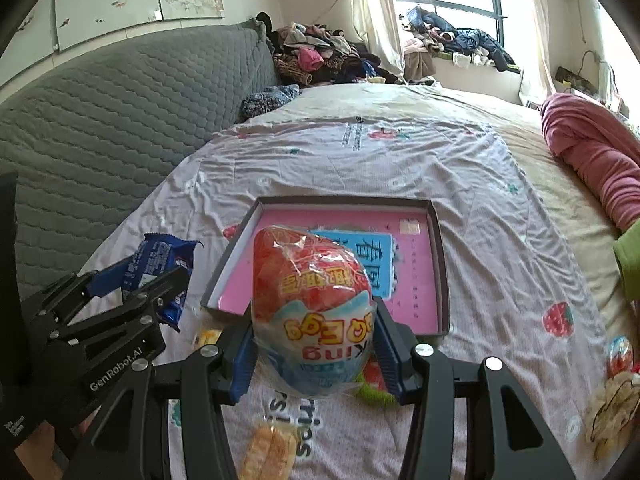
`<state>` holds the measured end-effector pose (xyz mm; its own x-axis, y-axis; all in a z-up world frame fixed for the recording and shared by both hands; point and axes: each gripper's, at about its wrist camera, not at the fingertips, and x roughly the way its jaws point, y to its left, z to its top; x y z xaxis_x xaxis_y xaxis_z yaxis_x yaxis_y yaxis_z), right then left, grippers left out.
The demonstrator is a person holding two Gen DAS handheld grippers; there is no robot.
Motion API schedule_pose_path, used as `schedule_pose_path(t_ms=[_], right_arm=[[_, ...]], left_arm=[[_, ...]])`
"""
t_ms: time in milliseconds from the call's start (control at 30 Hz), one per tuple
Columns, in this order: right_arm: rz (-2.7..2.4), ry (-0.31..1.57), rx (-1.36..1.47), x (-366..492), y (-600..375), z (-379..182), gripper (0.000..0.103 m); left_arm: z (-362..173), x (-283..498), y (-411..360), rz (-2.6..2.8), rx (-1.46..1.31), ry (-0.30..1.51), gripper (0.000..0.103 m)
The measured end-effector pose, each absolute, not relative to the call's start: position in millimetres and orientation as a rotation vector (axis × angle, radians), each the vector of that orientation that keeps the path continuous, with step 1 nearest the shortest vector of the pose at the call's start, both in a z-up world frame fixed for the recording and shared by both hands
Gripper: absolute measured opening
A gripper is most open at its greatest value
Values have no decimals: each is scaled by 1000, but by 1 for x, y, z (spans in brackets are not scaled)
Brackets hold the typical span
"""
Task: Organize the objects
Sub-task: 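Lift and carry the blue packet and wrapped egg over the pink tray with both tools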
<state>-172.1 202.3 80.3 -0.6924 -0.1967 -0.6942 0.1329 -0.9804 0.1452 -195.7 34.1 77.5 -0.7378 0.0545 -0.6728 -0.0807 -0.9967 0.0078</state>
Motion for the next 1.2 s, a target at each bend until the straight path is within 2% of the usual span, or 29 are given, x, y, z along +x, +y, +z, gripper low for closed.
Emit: schedule_pose_path(t_ms=[533, 933, 1200], right_arm=[[-2774, -112, 1076, -208, 210, 99, 52], [-2786, -108, 1071, -236, 214, 83, 52], [-2772, -117, 1105, -256, 212, 50, 52]], left_arm=[[95, -248, 37, 2904, -1058, 41, 54], [62, -275, 47, 2889, -1097, 76, 54], [28, -297, 48, 2879, -1140, 61, 54]])
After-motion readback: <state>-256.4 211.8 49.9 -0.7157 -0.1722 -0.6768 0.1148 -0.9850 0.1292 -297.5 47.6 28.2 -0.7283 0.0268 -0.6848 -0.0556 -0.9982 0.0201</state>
